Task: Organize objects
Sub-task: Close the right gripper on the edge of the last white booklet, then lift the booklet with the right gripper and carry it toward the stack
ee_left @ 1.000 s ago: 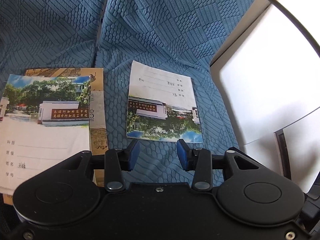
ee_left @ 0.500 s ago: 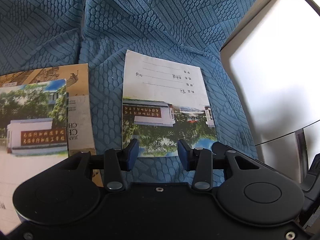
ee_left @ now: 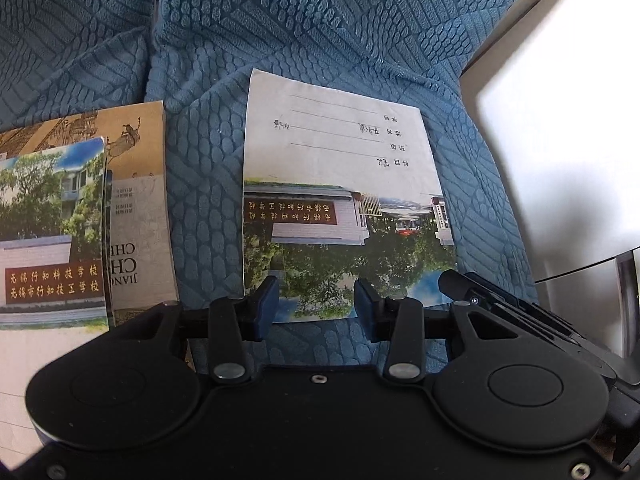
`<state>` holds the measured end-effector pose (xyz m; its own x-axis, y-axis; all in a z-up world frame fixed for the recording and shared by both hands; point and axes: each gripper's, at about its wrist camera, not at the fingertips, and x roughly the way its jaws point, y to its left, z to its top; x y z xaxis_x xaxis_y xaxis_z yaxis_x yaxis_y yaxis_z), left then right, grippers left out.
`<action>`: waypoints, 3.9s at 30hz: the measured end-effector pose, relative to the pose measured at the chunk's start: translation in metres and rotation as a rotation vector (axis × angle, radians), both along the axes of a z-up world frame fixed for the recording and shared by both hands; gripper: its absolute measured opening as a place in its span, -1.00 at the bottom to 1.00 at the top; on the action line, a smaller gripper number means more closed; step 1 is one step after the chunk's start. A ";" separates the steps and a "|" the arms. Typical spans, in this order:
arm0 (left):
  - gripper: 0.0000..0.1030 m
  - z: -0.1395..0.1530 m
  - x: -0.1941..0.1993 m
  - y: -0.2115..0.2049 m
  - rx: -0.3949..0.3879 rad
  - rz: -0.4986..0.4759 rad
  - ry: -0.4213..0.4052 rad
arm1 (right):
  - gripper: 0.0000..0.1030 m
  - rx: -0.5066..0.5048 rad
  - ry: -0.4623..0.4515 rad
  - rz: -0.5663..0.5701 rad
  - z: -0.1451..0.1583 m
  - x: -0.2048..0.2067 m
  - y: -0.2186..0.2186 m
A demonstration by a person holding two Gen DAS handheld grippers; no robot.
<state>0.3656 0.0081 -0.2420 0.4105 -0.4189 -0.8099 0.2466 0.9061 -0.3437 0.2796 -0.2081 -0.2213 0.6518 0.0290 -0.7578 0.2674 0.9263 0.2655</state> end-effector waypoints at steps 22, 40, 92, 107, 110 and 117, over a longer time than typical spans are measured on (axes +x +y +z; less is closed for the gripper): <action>-0.29 0.001 0.001 0.006 -0.024 0.013 0.003 | -0.35 0.596 -0.071 -0.063 -0.023 0.004 -0.043; 0.02 0.027 -0.014 0.004 -0.051 -0.055 -0.076 | -0.92 0.408 -0.167 -0.076 0.020 0.015 -0.032; -0.74 0.048 -0.080 -0.020 0.236 -0.154 -0.459 | -0.92 0.443 -0.166 -0.139 0.064 -0.003 -0.015; -0.76 0.121 -0.132 0.017 0.204 -0.138 -0.571 | -0.91 0.345 -0.291 -0.068 0.141 -0.032 0.027; -0.76 0.136 -0.141 0.029 0.200 -0.130 -0.594 | -0.91 0.341 -0.313 -0.058 0.156 -0.038 0.038; -0.76 0.166 -0.154 0.065 0.208 -0.118 -0.641 | -0.91 0.354 -0.344 -0.016 0.182 -0.044 0.069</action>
